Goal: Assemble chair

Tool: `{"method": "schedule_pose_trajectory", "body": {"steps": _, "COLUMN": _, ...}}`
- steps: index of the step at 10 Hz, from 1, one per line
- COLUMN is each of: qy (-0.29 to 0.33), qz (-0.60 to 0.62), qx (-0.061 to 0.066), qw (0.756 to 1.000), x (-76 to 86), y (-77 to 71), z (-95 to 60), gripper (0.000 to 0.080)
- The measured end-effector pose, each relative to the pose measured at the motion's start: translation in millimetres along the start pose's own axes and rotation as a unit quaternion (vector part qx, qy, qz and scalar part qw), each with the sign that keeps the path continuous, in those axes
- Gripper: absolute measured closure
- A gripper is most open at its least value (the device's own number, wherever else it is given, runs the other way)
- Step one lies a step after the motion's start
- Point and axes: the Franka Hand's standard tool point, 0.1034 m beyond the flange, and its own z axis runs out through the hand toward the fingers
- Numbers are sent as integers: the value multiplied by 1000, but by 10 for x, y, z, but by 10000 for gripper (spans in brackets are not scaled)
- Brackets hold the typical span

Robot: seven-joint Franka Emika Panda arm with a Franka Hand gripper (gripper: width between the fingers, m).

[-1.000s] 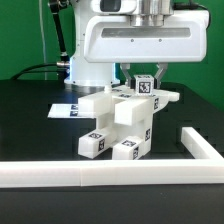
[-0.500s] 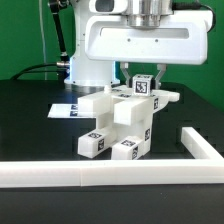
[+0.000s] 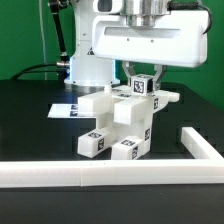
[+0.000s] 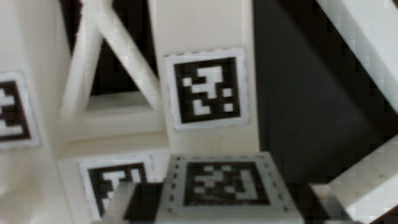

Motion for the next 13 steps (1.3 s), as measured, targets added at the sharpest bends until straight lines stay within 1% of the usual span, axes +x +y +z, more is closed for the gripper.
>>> {"method": "schedule_pose_trajectory", "body": {"steps": 2, "qy": 0, "qz": 40, "qx": 0, "qw": 999, "x": -4, "y": -3, "z": 0, "gripper": 528}}
{"method": "schedule_pose_trajectory", "body": {"steps": 3, "qy": 0, "qz": 28, "qx": 0, "qw": 1000, "x": -3, "y": -2, "z": 0, "gripper": 433}}
{"method": "schedule_pose_trajectory", "body": {"steps": 4, "qy": 0, "qz": 16, "qx": 0, "qw": 1000, "x": -3, "y": -3, "z": 0, "gripper": 252}}
{"method": "schedule_pose_trajectory", "body": {"steps": 5, "qy": 1, "qz": 3, "qx": -2, "qw": 1000, "x": -23, "y": -16, "z": 1, "gripper": 182}}
{"method": "schedule_pose_trajectory", "body": {"steps": 6, "qy": 1, "qz": -37, "qx": -1, "qw": 999, "x": -32, "y": -25, "z": -1, "gripper": 182}}
{"method": "schedule_pose_trajectory", "body": {"steps": 7, "qy": 2, "qz": -107, "qx": 0, "qw": 994, "x": -30, "y": -28, "z": -12, "gripper": 156}}
{"method": "schedule_pose_trajectory", "body": {"steps": 8, "qy": 4, "qz": -162, "qx": 2, "qw": 987, "x": -33, "y": -26, "z": -19, "gripper": 151}}
{"method": "schedule_pose_trajectory", "body": {"steps": 10, "qy": 5, "qz": -252, "qx": 2, "qw": 968, "x": -33, "y": -30, "z": -31, "gripper": 151}}
{"method": "schedule_pose_trajectory", "body": {"steps": 12, "qy": 5, "qz": -306, "qx": 3, "qw": 952, "x": -28, "y": -33, "z": -45, "gripper": 151}}
{"method": "schedule_pose_trajectory", "body": {"steps": 13, "qy": 6, "qz": -346, "qx": 3, "qw": 938, "x": -21, "y": -28, "z": -45, "gripper": 151}}
